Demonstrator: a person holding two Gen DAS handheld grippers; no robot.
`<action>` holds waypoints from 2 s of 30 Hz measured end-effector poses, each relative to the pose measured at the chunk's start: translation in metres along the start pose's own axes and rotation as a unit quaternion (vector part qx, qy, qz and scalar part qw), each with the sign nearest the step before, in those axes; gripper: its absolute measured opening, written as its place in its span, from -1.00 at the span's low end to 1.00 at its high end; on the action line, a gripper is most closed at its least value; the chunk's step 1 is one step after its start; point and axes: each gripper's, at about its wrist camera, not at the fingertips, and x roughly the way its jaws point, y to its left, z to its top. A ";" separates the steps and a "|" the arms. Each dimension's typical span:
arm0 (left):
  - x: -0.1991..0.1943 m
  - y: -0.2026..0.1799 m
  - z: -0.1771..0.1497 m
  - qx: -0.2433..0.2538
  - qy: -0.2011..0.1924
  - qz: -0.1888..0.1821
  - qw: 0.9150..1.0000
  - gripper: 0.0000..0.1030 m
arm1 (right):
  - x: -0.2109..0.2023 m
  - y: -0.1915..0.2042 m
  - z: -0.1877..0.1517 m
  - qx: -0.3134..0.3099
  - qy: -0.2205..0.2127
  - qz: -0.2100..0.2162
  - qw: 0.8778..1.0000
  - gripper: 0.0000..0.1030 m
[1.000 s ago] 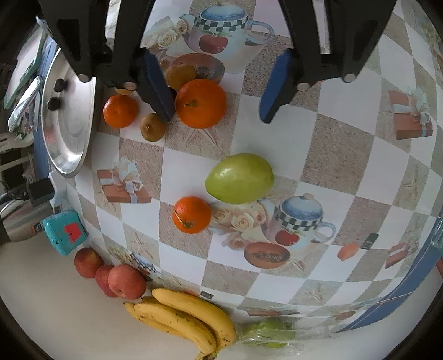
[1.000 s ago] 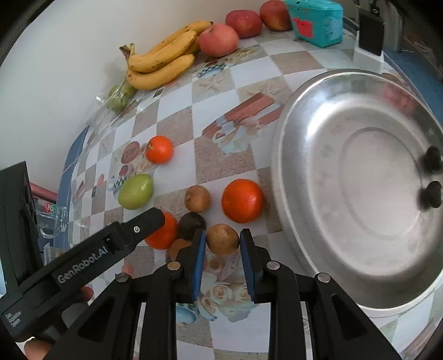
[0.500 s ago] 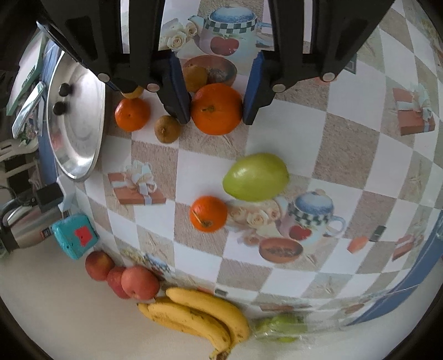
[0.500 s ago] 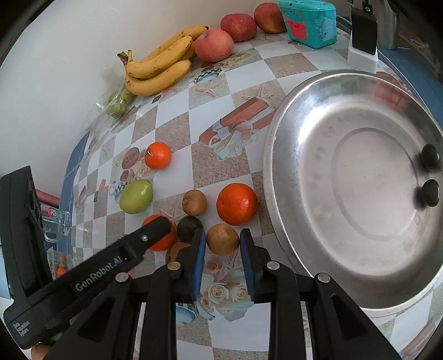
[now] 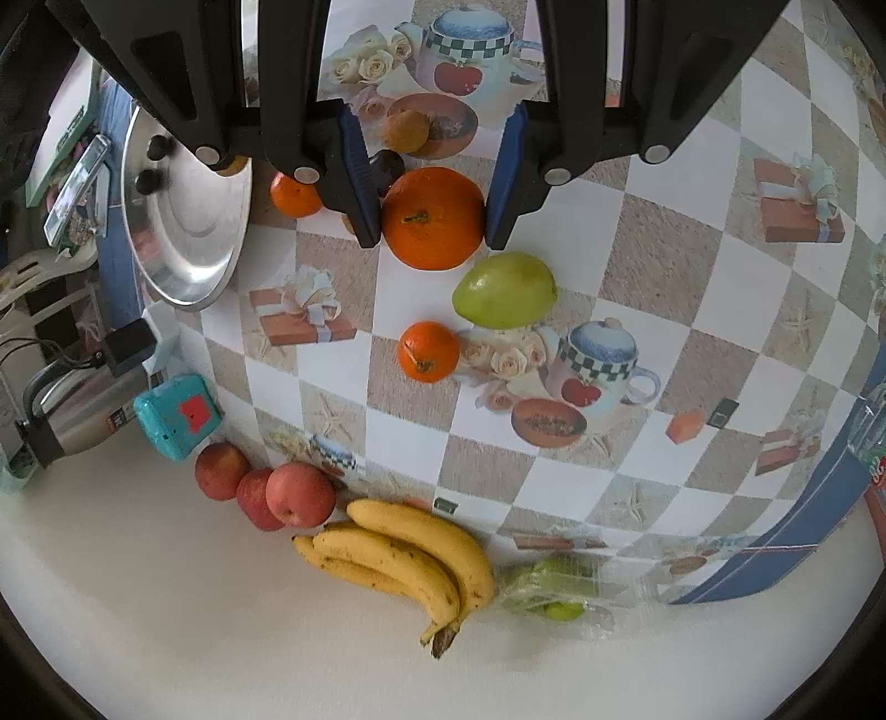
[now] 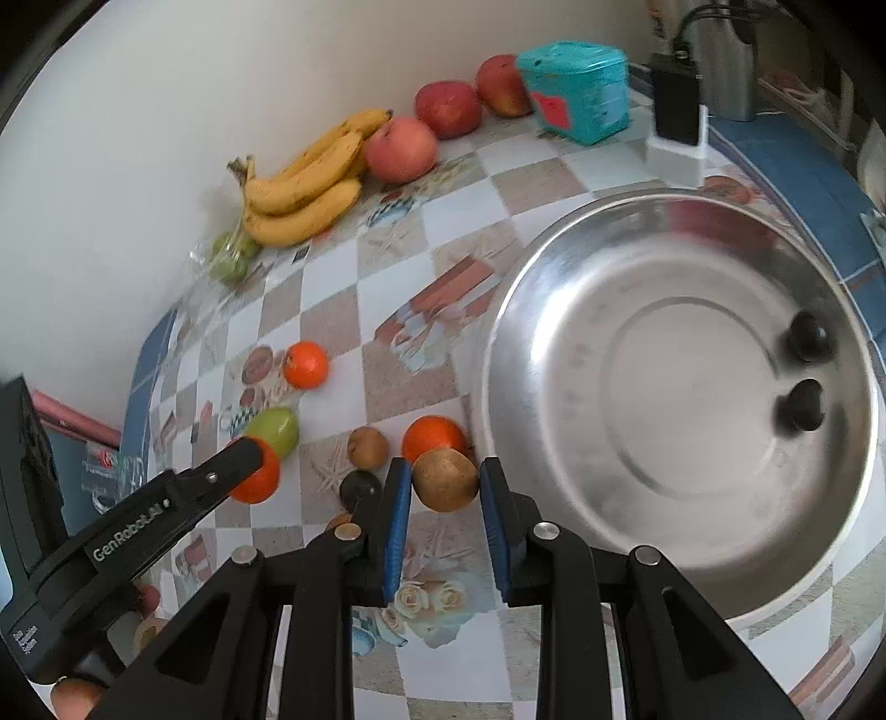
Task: Organize fruits
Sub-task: 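Grasp a brown kiwi with the right gripper while the left gripper grasps a mandarin, then carry the kiwi over the steel bowl while the left tool carries the mandarin, then open the right gripper over the bowl while the left gripper releases the mandarin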
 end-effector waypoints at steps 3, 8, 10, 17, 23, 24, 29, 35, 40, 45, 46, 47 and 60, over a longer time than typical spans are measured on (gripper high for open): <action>-0.003 -0.001 0.000 -0.001 -0.006 -0.002 1.000 -0.20 | -0.006 -0.010 0.002 0.012 -0.009 -0.003 1.000 -0.49; -0.003 -0.011 -0.003 0.014 -0.007 -0.004 1.000 -0.20 | -0.015 -0.028 0.006 0.033 -0.022 -0.018 0.999 -0.49; -0.003 -0.019 -0.005 0.026 -0.006 -0.006 1.000 -0.20 | -0.019 -0.037 0.008 0.043 -0.028 -0.026 0.998 -0.49; -0.002 -0.060 -0.022 0.089 -0.003 -0.022 0.996 -0.20 | -0.032 -0.074 0.013 0.092 -0.048 -0.051 0.993 -0.49; 0.002 -0.101 -0.043 0.156 0.002 -0.040 0.987 -0.20 | -0.044 -0.092 0.014 0.113 -0.070 -0.083 0.988 -0.49; 0.002 -0.108 -0.047 0.169 0.002 -0.042 0.985 -0.20 | -0.046 -0.094 0.014 0.115 -0.074 -0.087 0.987 -0.49; 0.009 -0.137 -0.066 0.223 0.008 -0.056 0.973 -0.20 | -0.052 -0.104 0.013 0.134 -0.085 -0.094 0.983 -0.48; 0.020 -0.156 -0.080 0.257 0.011 -0.059 0.965 -0.20 | -0.046 -0.109 0.013 0.140 -0.073 -0.095 0.983 -0.48; 0.024 -0.163 -0.085 0.274 0.007 -0.055 0.960 -0.20 | -0.038 -0.110 0.011 0.142 -0.057 -0.097 0.983 -0.48; 0.034 -0.161 -0.088 0.269 0.025 -0.047 0.962 -0.20 | -0.033 -0.112 0.010 0.147 -0.047 -0.096 0.983 -0.47; 0.035 -0.161 -0.088 0.269 0.027 -0.048 0.961 -0.19 | -0.033 -0.112 0.010 0.147 -0.047 -0.096 0.983 -0.47; 0.035 -0.161 -0.089 0.270 0.028 -0.048 0.961 -0.19 | -0.033 -0.111 0.010 0.145 -0.046 -0.097 0.984 -0.47; 0.030 -0.166 -0.091 0.277 0.023 -0.050 0.959 0.05 | -0.034 -0.108 0.011 0.131 -0.051 -0.106 0.984 -0.46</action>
